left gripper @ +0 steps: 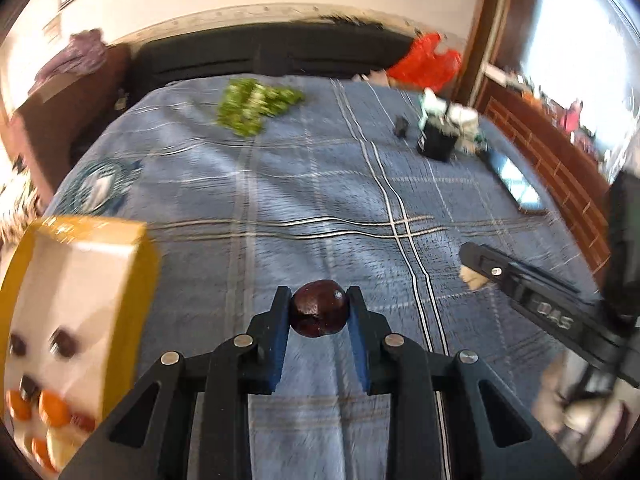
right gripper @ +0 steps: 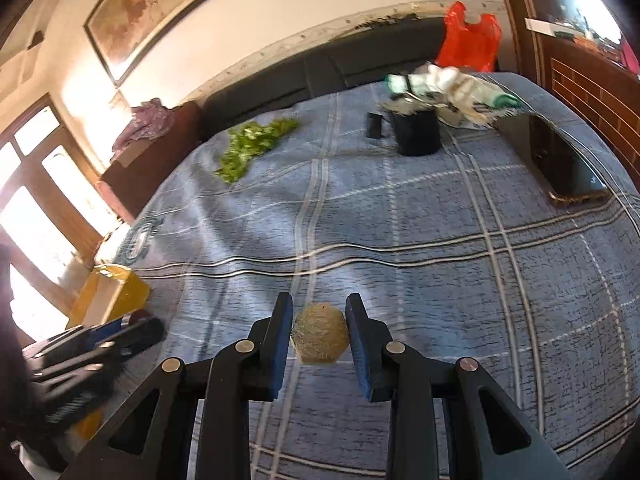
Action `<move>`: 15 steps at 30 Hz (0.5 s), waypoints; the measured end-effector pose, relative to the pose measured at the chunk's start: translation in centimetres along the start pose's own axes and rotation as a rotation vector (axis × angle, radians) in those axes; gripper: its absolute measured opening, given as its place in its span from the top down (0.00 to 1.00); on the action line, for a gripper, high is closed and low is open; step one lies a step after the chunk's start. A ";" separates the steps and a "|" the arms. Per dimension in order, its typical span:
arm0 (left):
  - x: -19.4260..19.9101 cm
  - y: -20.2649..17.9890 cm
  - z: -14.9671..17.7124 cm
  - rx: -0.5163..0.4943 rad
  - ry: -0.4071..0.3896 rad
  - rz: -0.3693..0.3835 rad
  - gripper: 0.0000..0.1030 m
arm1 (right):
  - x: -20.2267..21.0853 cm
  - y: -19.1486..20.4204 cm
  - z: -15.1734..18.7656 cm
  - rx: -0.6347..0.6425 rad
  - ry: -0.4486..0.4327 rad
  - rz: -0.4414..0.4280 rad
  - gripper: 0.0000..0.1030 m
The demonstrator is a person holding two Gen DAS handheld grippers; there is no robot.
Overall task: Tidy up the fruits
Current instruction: 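Carry the plum and cheese piece to the tray and open both tools there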
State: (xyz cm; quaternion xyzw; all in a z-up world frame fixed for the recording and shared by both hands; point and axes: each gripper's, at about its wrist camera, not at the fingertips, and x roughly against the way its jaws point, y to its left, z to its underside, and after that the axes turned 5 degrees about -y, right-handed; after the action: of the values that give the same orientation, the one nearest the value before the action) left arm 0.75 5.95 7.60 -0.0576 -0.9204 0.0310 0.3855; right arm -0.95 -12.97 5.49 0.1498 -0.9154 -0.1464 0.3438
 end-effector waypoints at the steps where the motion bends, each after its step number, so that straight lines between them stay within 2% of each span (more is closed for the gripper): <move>1: 1.2 0.8 0.2 0.025 -0.013 -0.005 0.74 | 0.1 0.4 0.1 0.009 -0.001 -0.013 0.71; 4: 4.4 3.6 1.2 0.112 -0.052 -0.015 0.74 | 0.5 2.4 0.5 0.058 -0.009 -0.044 0.71; 7: 7.4 6.0 2.4 0.138 -0.098 -0.074 0.74 | 0.9 4.8 1.0 0.106 0.001 -0.046 0.71; 12: 11.9 10.9 4.5 0.230 -0.146 -0.123 0.74 | 2.8 8.3 2.7 0.083 0.034 -0.166 0.70; 15: 13.5 13.1 5.6 0.273 -0.178 -0.175 0.74 | 3.8 11.2 3.6 0.124 0.036 -0.201 0.70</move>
State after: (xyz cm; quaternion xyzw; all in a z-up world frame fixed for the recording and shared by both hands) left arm -11.54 20.61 11.92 0.0786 -0.9396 0.1267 0.3080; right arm -8.11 -3.57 9.28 0.2643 -0.8968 -0.1203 0.3339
